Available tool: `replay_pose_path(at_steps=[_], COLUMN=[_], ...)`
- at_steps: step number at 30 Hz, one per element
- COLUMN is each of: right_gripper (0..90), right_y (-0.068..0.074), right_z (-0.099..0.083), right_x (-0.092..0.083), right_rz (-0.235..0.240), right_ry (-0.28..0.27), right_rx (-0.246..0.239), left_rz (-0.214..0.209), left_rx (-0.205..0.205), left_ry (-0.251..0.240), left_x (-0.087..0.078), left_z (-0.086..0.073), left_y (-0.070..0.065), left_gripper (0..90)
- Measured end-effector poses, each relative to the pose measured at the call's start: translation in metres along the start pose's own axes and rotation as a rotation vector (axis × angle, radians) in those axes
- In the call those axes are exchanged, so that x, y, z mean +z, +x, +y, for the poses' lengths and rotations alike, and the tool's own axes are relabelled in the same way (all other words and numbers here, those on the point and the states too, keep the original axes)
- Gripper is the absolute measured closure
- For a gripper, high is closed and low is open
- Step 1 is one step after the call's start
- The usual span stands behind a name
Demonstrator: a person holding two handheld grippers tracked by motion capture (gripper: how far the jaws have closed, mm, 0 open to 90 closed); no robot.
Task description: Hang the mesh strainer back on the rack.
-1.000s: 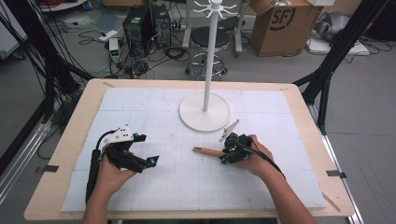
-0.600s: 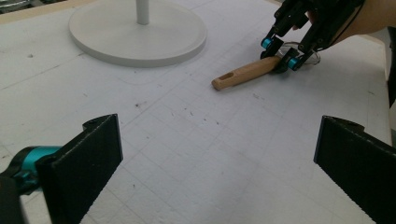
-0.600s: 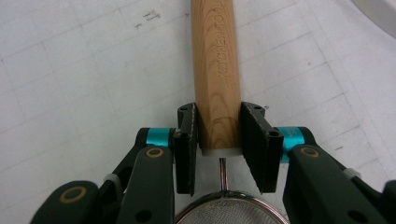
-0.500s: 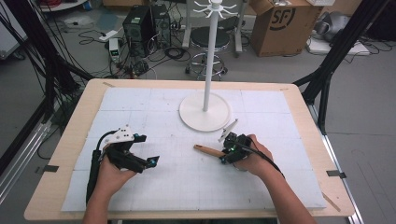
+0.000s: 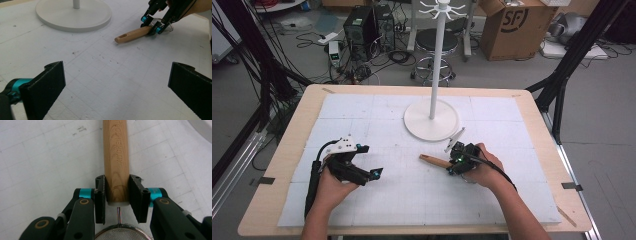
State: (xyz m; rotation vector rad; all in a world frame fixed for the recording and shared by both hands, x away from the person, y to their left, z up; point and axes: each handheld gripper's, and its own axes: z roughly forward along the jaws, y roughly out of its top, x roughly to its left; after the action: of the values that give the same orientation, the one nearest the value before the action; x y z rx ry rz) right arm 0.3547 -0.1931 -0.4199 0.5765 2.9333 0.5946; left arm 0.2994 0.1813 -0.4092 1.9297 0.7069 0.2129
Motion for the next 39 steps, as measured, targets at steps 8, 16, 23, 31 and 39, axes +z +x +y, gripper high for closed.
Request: replay_pose_path(at_steps=[8, 16, 23, 31, 39], right_gripper=[68.7, 68.8, 68.7, 68.7, 68.7], right_y=[-0.001, -0.008, -0.013, -0.021, -0.032], right_z=[-0.006, -0.019, -0.021, -0.018, -0.013], right_x=[-0.032, -0.062, -0.085, -0.109, -0.133], right_rz=[-0.019, -0.033, -0.056, -0.062, -0.07], right_ry=[-0.184, -0.36, -0.455, -0.58, -0.643], right_rx=[0.035, 0.101, 0.114, 0.13, 0.123], left_rz=[0.002, 0.0, 0.0, -0.003, -0.004], left_rx=[-0.008, -0.008, -0.008, -0.007, -0.01], left_ry=[-0.01, -0.008, -0.009, -0.008, -0.011], left_x=[-0.002, -0.001, -0.001, -0.001, 0.0], left_z=[-0.001, -0.001, -0.001, -0.001, -0.001], left_y=[0.0, -0.001, 0.0, 0.0, 0.0], left_gripper=[1.7, 1.7, 1.7, 1.6, 1.6])
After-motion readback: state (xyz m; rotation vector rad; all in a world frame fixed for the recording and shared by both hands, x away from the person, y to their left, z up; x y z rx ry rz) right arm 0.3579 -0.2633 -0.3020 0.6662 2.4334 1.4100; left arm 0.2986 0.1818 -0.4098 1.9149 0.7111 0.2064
